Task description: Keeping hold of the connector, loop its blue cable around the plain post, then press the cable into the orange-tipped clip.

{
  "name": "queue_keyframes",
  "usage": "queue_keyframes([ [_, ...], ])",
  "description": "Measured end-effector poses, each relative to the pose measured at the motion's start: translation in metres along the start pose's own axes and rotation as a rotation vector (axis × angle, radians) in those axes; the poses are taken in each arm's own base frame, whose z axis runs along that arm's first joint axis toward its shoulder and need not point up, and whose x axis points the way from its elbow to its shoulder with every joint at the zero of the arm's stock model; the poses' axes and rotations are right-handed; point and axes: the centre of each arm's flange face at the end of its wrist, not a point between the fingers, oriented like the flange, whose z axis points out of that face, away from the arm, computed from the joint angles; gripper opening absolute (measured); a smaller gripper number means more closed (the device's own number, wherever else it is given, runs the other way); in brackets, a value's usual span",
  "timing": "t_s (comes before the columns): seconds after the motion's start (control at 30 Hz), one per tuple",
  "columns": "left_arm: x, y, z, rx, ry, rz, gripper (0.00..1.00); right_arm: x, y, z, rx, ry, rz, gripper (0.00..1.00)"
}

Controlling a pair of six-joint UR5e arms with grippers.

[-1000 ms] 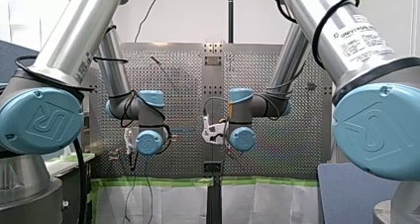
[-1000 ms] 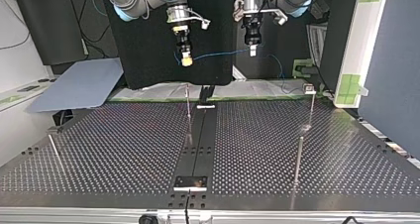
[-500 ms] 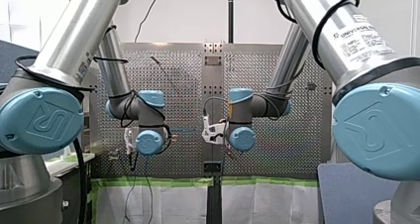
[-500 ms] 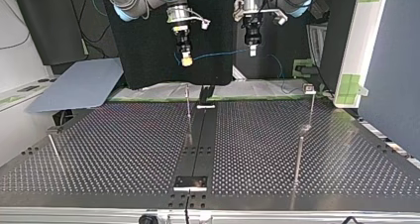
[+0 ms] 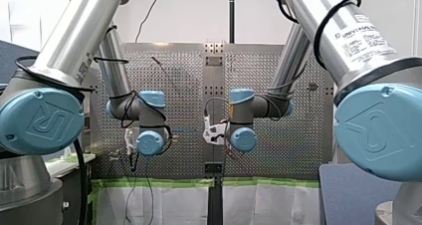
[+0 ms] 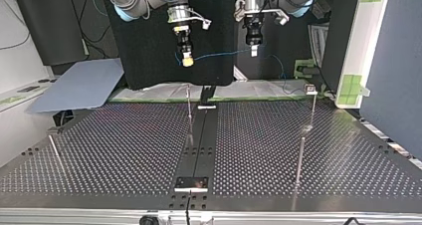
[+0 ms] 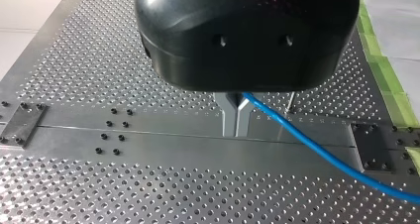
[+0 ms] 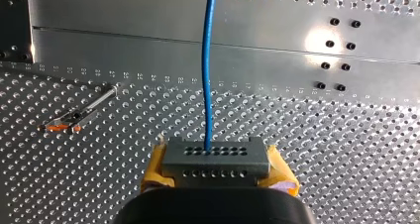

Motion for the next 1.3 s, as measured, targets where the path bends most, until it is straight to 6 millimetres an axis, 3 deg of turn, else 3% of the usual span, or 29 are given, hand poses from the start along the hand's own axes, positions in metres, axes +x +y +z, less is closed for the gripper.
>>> queue_keyframes([
  [0.23,-0.001,0.0,0.001,-0.001,-0.004,-0.002,0.0,-0.005,-0.002,-0.002,0.009,-0.012,-0.005,0.0],
  [0.67,-0.004,0.001,-0.006,0.01,0.019,0.024,0.0,-0.062,-0.007,-0.017,0.028,-0.119,-0.035,0.0],
  [1.3,-0.004,0.001,-0.006,0.01,0.02,0.025,0.0,-0.067,-0.007,-0.018,0.029,-0.128,-0.038,0.0],
])
